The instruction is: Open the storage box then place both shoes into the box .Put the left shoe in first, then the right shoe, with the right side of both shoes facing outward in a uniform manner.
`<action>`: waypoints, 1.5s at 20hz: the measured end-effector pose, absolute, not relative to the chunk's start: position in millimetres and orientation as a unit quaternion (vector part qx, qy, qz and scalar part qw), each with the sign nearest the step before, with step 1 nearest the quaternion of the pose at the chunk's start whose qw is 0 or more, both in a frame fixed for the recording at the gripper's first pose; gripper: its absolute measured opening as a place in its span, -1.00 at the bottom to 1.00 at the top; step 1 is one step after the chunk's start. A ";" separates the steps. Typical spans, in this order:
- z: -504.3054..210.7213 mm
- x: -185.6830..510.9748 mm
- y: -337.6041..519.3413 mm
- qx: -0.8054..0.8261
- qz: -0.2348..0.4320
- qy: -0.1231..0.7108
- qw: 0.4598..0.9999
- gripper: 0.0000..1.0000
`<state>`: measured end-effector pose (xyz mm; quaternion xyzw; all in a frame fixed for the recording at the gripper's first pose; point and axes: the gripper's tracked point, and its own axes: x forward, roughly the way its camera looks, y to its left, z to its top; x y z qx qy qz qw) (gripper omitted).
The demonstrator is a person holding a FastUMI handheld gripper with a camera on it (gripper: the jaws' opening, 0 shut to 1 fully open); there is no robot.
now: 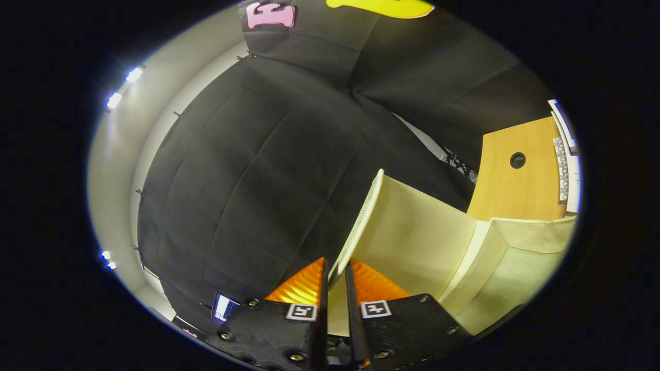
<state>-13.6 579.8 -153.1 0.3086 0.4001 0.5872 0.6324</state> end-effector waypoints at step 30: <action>-164.7 19.0 273.9 0.177 0.406 0.279 0.852 0.69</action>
